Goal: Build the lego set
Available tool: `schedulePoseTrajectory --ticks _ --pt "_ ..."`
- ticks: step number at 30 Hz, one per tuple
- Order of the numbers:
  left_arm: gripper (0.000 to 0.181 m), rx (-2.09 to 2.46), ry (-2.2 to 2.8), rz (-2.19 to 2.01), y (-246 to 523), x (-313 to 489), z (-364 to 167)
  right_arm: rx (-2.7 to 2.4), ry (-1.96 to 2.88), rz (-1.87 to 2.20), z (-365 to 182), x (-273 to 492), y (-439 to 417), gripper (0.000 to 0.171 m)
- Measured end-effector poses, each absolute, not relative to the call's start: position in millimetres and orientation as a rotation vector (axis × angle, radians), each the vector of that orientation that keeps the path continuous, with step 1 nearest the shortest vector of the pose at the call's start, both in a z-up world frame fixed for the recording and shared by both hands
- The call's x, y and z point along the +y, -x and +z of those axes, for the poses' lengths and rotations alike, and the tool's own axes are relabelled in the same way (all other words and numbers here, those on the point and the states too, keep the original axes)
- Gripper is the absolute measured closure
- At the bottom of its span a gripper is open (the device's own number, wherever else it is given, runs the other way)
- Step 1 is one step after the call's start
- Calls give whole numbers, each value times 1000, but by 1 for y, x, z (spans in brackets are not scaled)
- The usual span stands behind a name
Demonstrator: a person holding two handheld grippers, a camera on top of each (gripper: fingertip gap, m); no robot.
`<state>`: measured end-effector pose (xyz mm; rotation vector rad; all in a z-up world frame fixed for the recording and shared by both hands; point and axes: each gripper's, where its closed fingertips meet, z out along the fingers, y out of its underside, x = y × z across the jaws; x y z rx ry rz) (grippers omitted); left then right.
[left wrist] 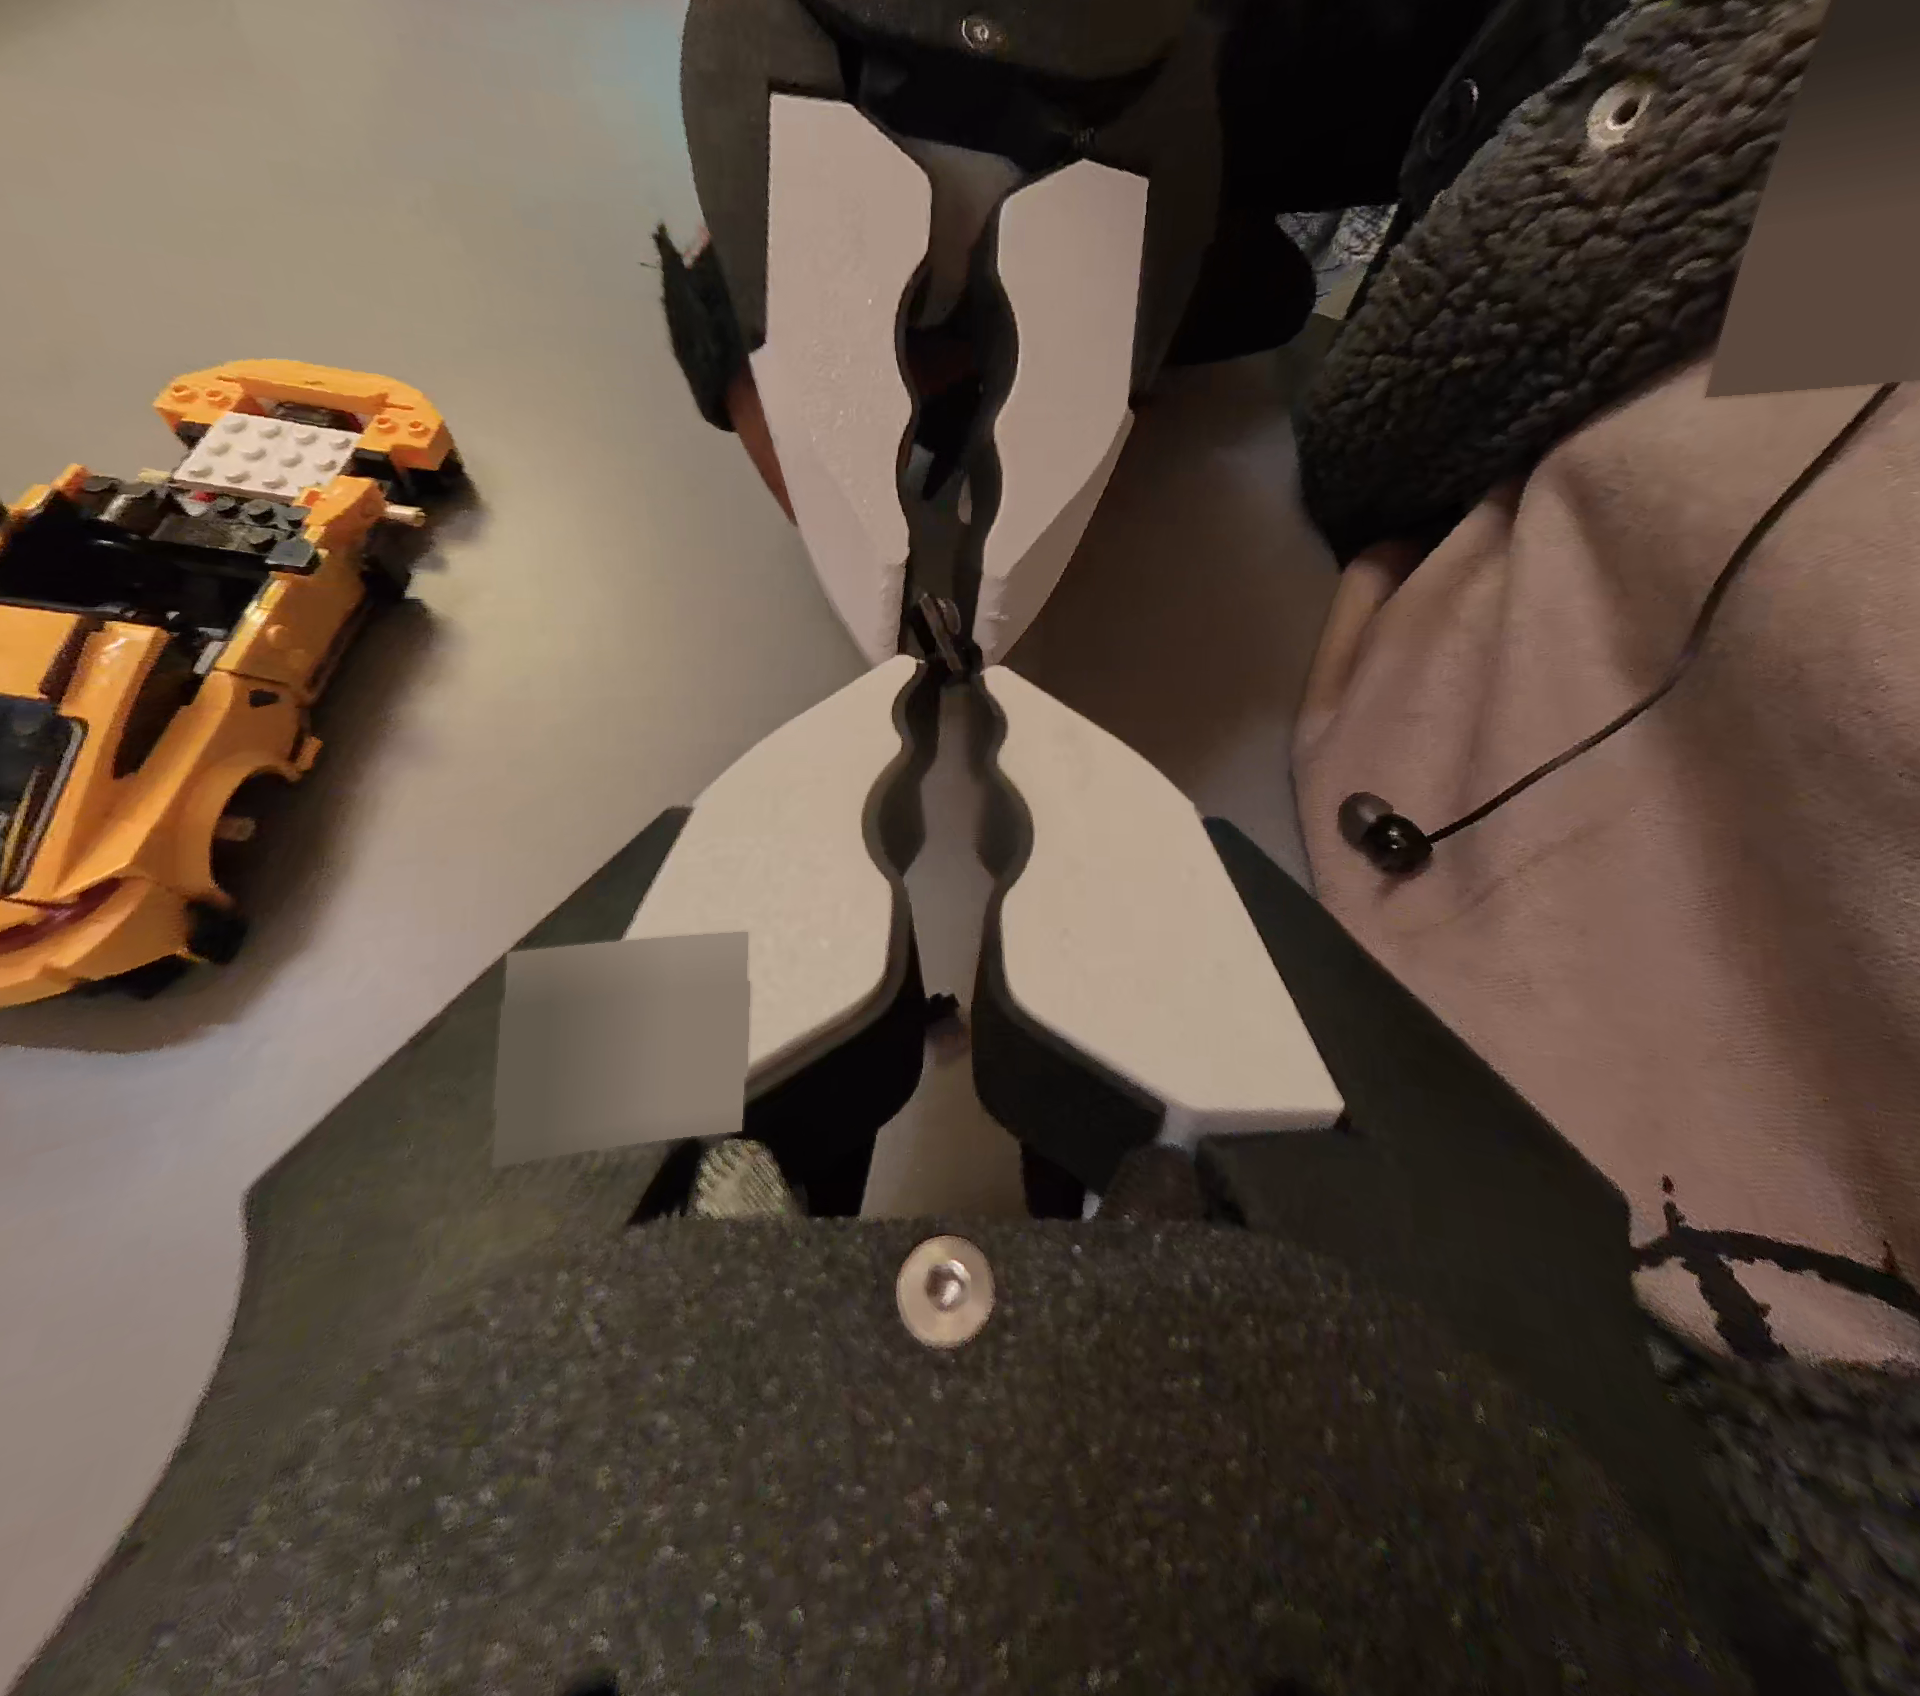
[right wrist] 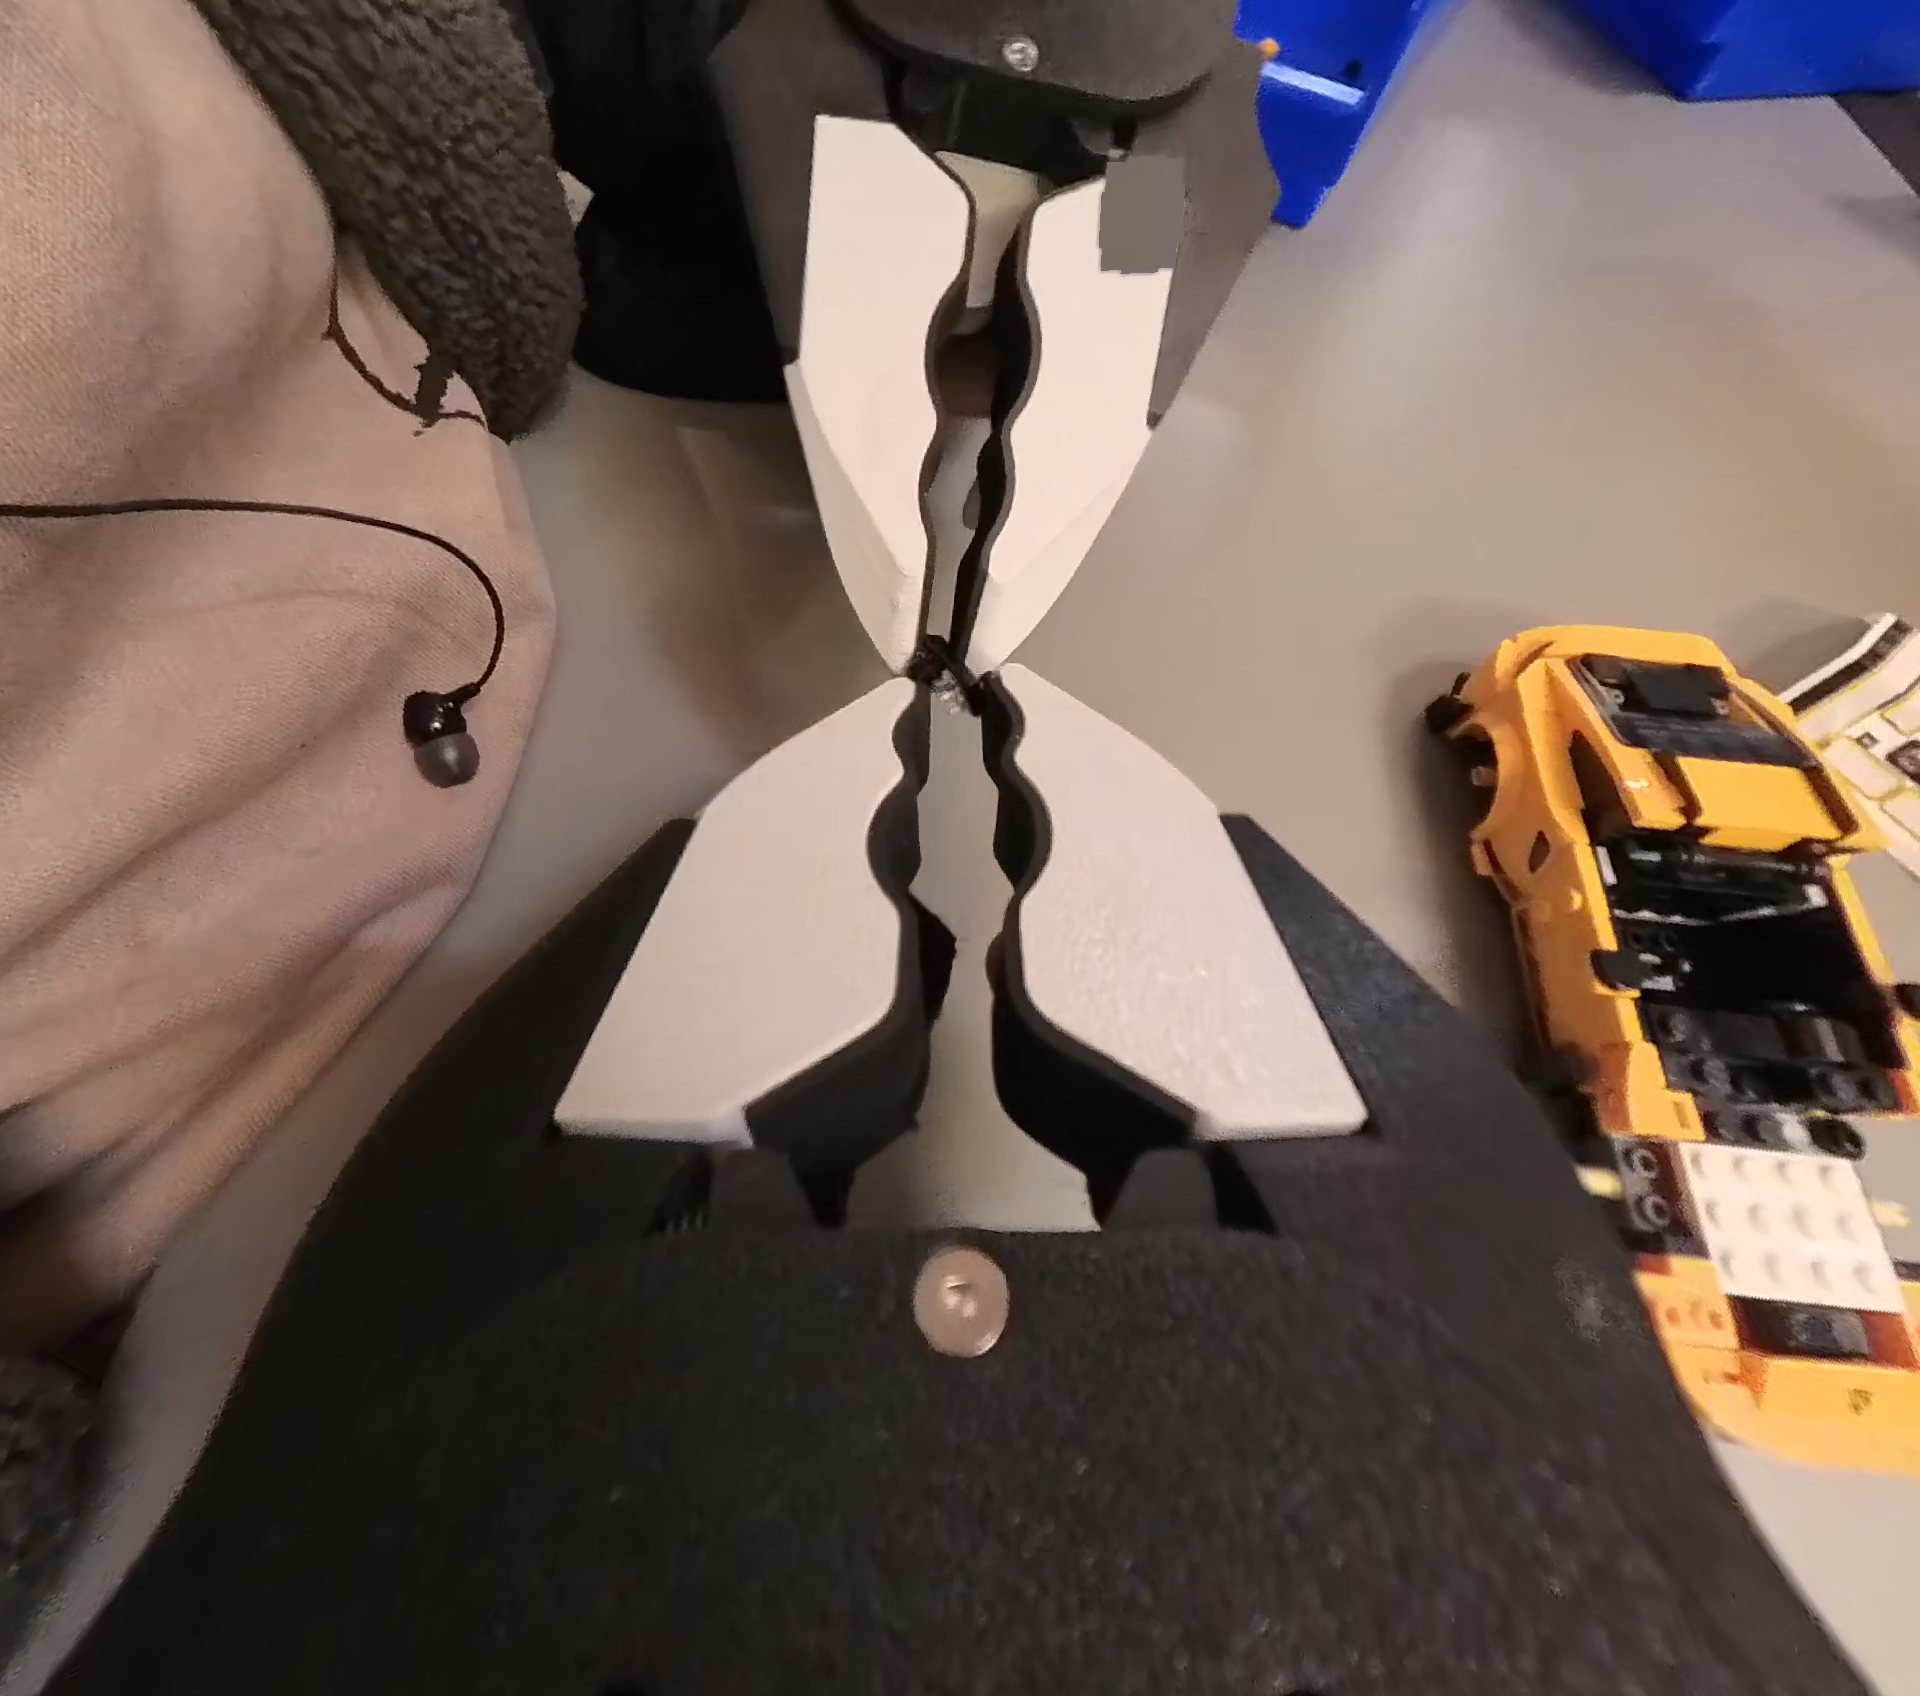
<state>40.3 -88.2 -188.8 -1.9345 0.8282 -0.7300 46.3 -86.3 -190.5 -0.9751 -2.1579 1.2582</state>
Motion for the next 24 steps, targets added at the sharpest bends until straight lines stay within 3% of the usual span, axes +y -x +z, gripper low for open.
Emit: schedulePoseTrajectory --ticks 24 --pt "173 824 1934 -688 -35 -85 -192 -2070 1257 1424 -196 -86 -48 165"
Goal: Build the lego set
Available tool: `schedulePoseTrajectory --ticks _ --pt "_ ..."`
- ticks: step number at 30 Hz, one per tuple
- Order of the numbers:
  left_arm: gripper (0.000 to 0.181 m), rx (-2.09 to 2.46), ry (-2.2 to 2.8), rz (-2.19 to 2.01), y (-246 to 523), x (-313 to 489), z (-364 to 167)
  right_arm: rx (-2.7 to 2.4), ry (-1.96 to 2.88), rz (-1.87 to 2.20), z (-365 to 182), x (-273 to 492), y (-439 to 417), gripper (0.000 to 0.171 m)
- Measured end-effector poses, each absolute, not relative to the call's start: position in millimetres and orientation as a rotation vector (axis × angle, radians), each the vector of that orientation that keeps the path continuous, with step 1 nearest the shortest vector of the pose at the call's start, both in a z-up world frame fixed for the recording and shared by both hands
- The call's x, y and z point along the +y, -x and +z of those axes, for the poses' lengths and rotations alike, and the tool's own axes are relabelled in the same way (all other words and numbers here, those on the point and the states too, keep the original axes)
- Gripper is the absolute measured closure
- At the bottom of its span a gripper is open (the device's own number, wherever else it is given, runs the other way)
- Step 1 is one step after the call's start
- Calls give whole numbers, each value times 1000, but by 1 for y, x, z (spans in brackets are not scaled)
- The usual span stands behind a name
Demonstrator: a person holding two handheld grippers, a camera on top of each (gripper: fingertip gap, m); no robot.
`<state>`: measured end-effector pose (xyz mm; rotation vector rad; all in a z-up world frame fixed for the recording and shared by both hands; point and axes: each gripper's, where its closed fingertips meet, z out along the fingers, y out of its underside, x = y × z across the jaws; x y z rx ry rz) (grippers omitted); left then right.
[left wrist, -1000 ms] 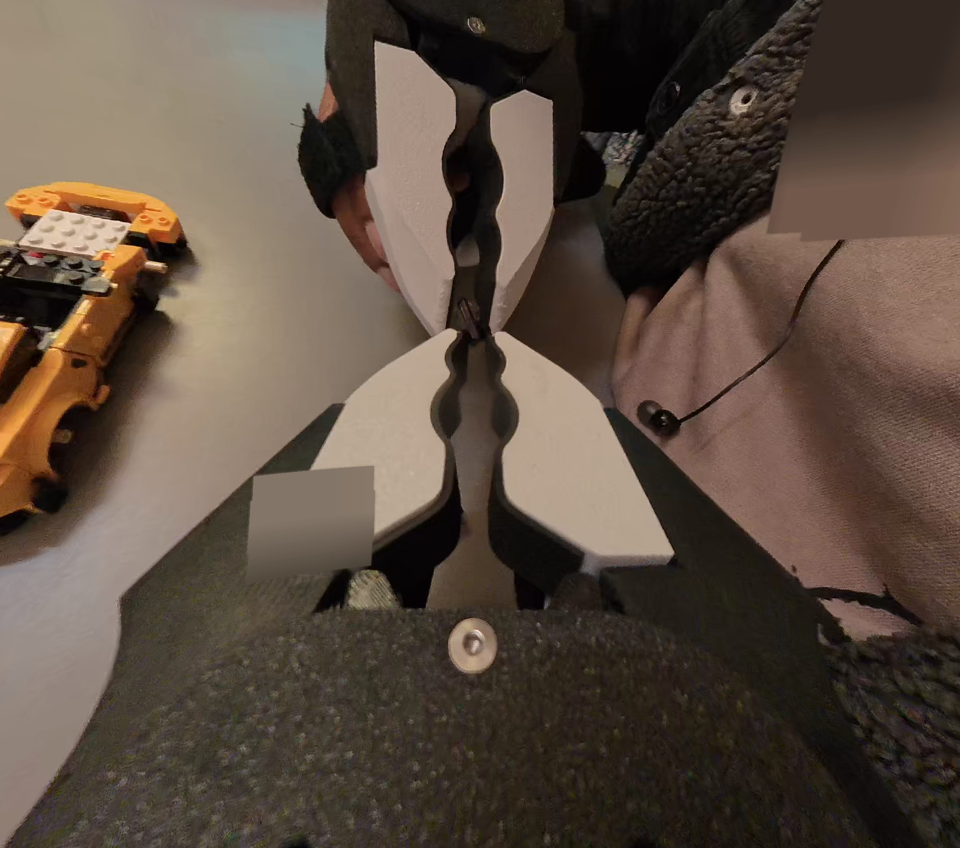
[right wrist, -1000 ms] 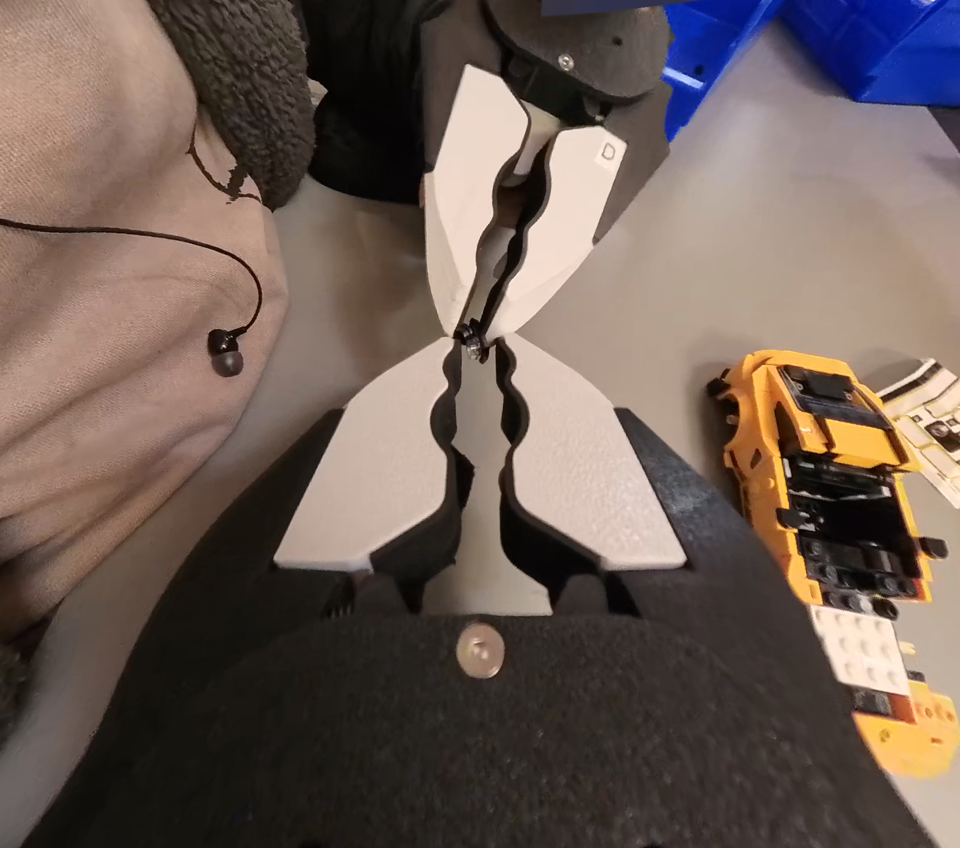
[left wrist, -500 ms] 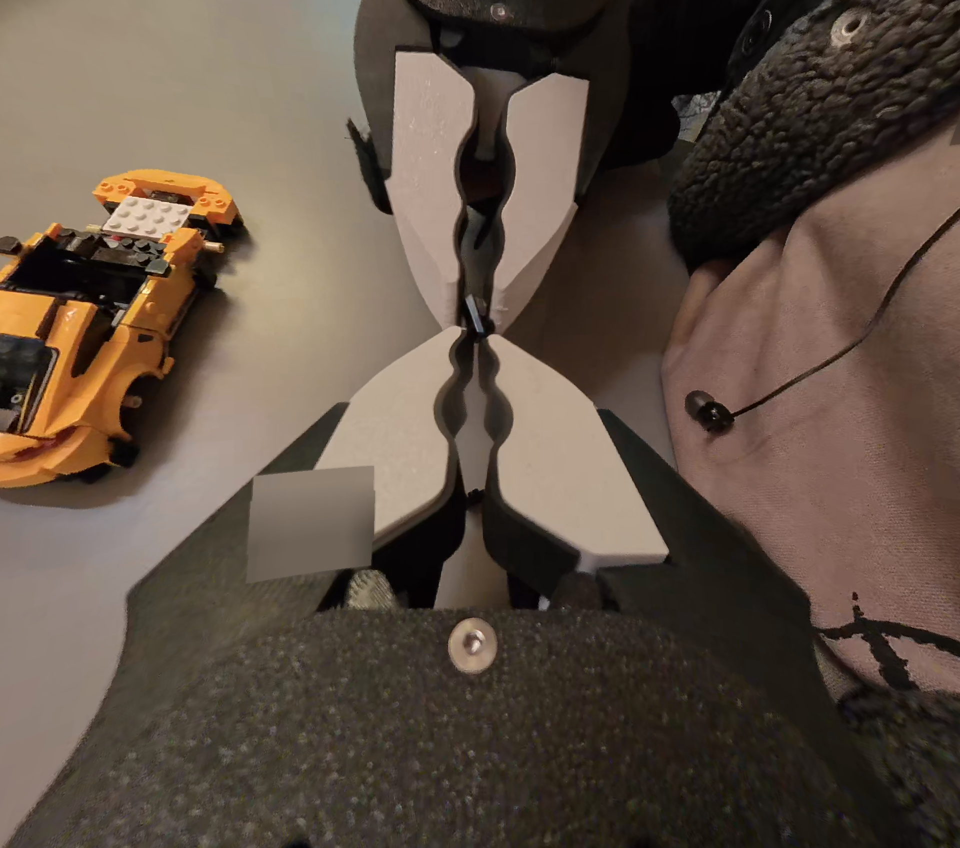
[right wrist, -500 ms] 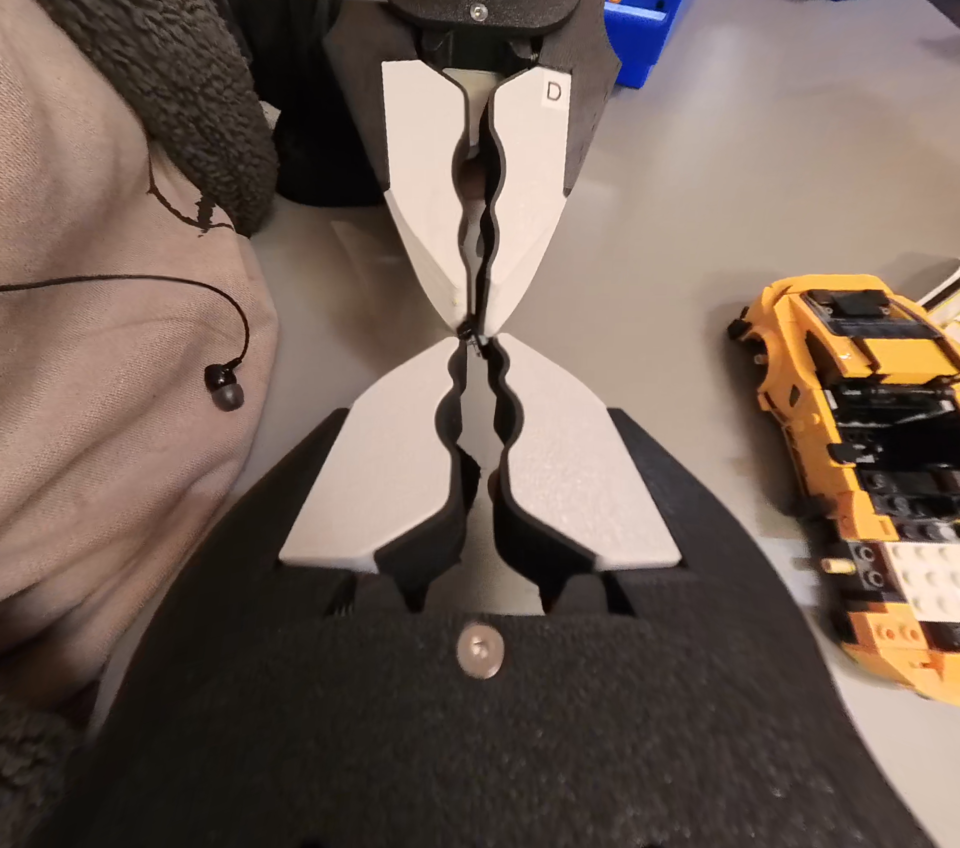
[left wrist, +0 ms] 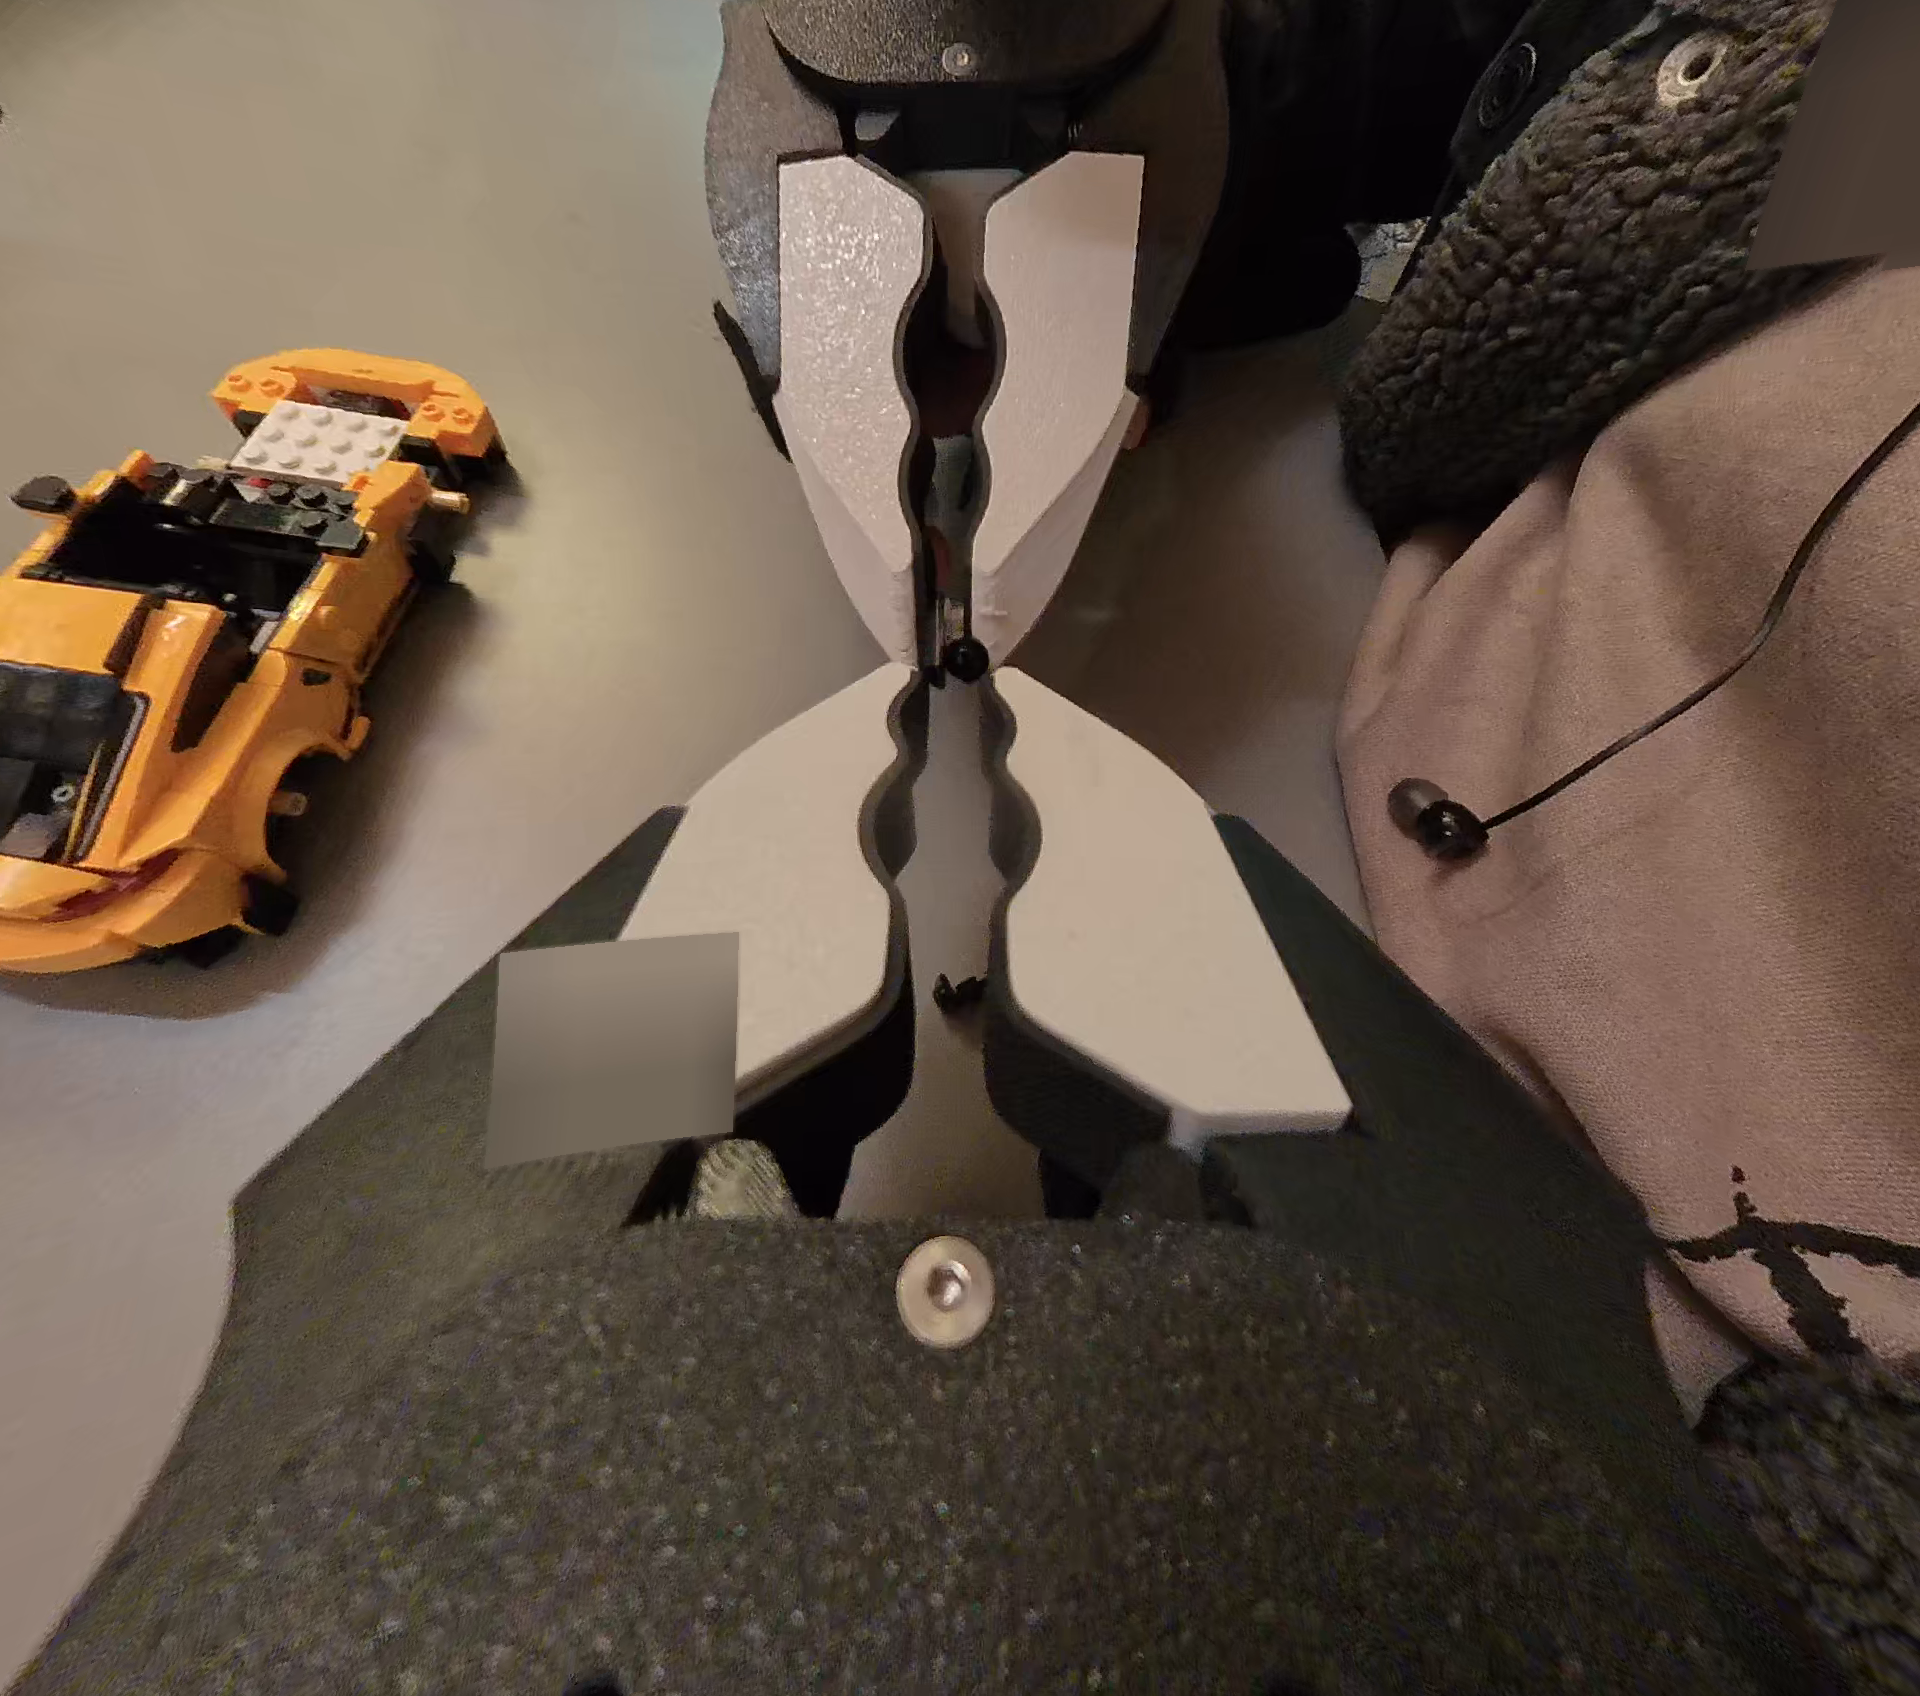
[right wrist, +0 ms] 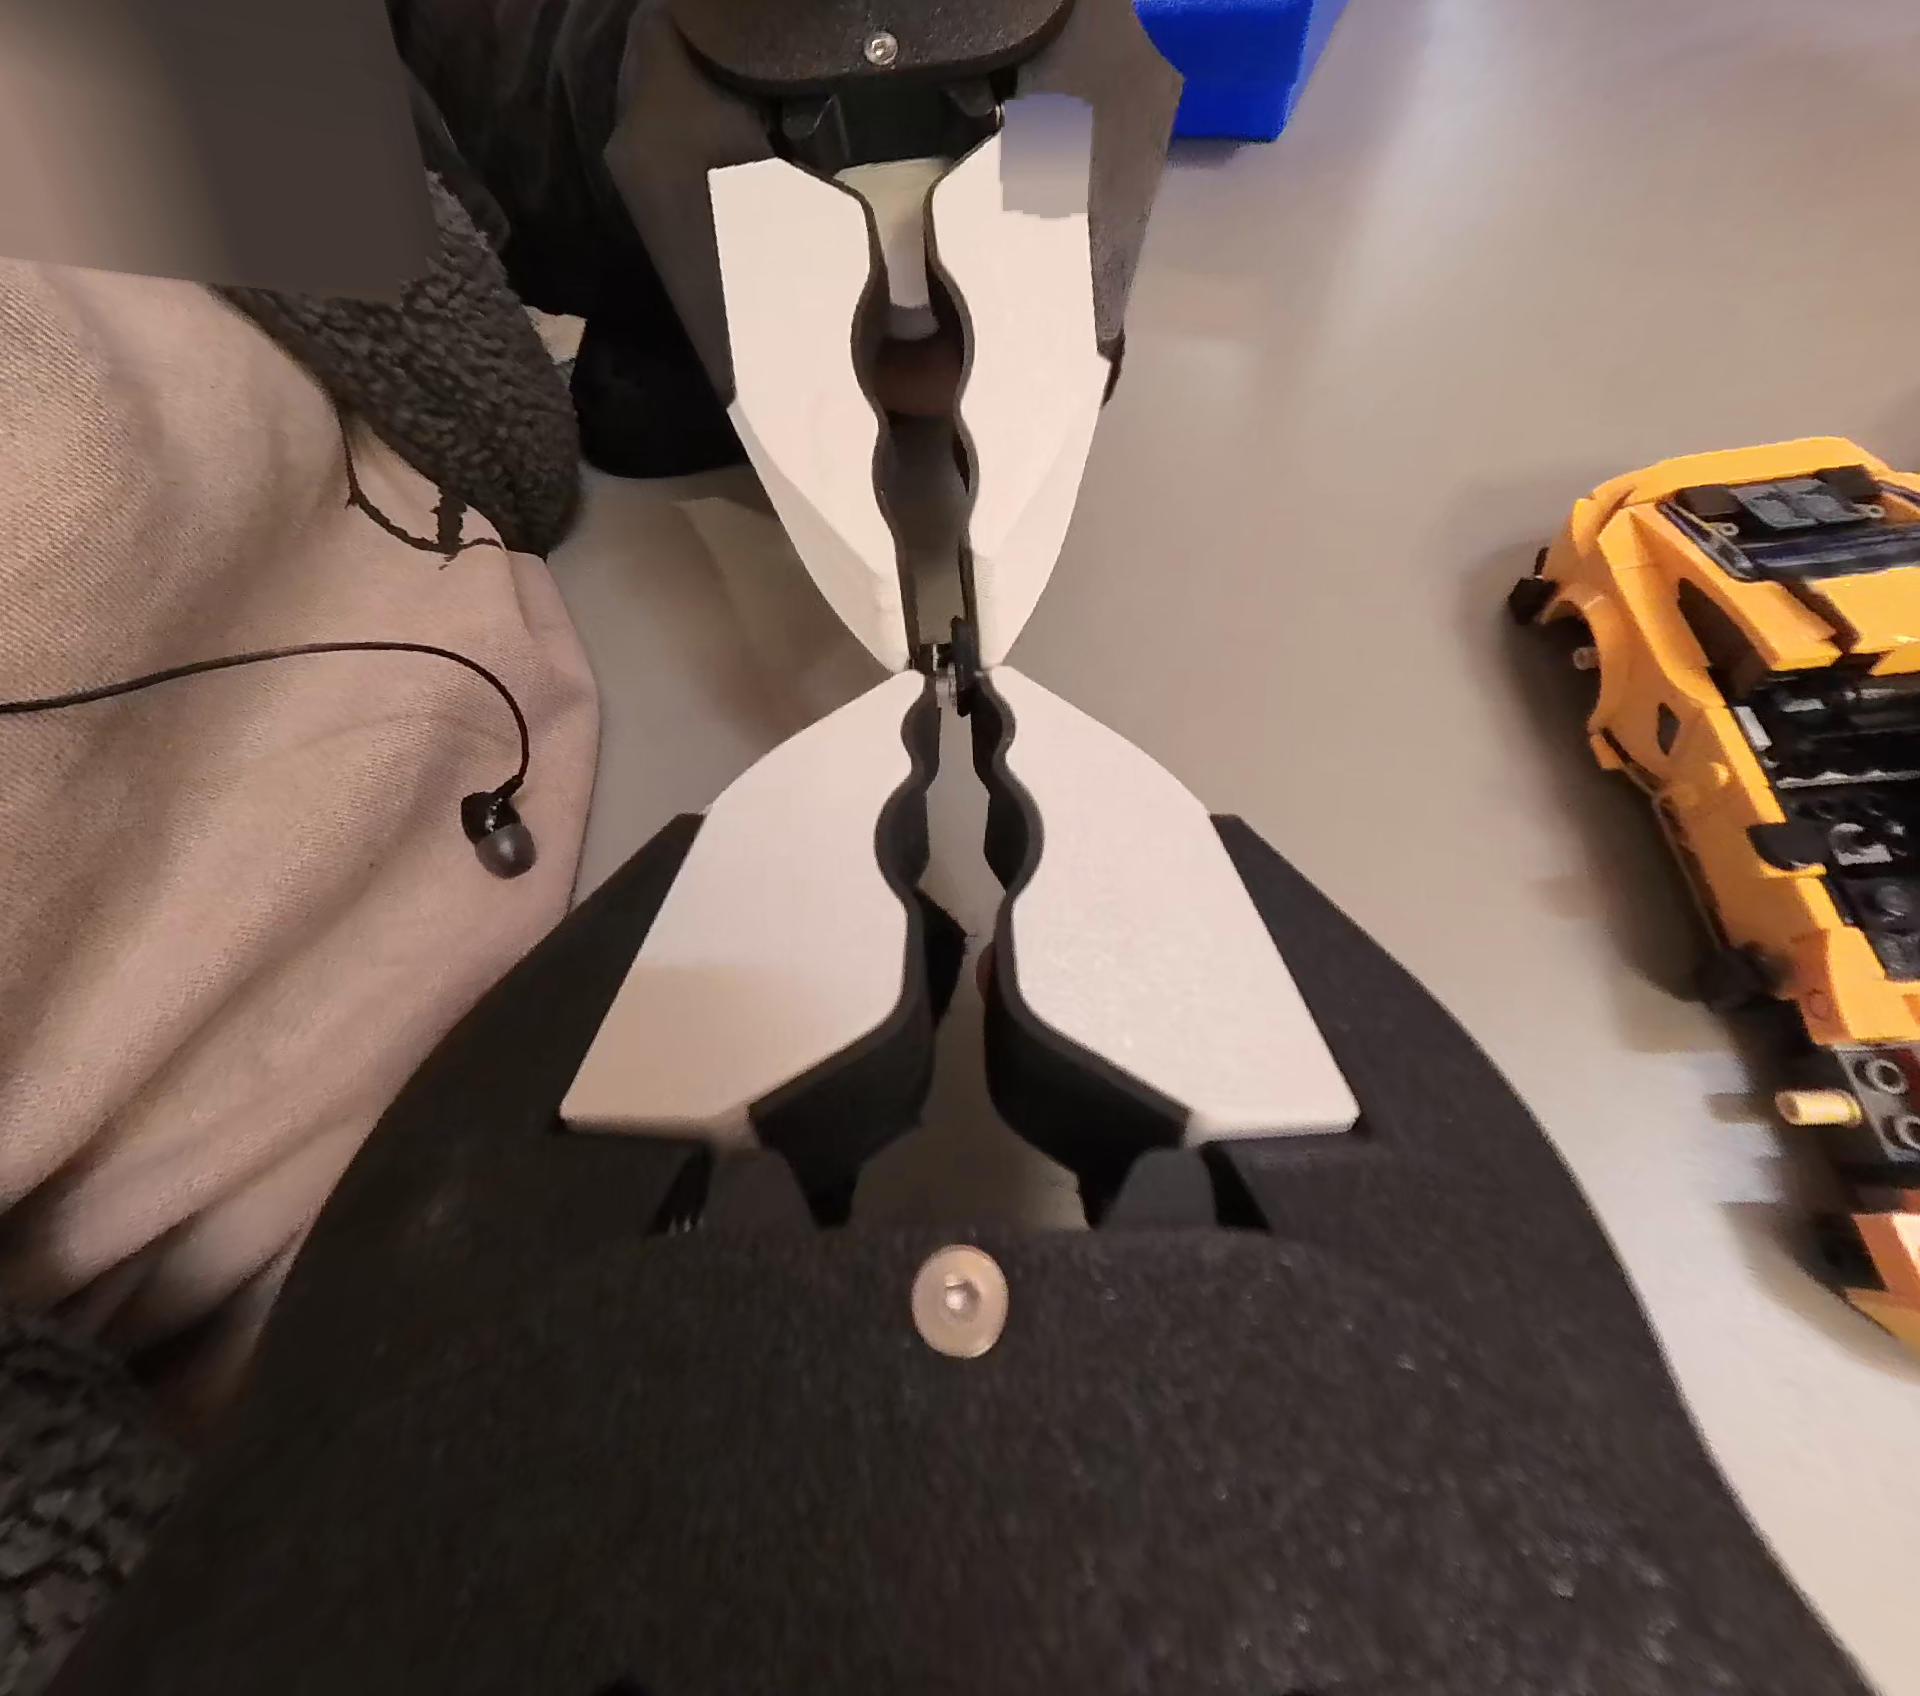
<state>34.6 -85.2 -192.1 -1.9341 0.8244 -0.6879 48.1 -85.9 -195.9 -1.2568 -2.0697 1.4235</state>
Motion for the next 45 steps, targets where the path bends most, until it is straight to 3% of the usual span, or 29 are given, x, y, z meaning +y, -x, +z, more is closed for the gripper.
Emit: schedulePoseTrajectory --ticks 18,23,45 --pt "181 809 2021 -685 -29 -84 -206 -2145 1240 1276 -211 -83 -46 165" --pt "176 774 2061 -644 -8 -81 -207 -2175 1289 1165 -221 -69 -44 165" --pt "173 1260 2217 -392 -19 -112 -250 -2239 1298 1098 -232 -63 -23 165"
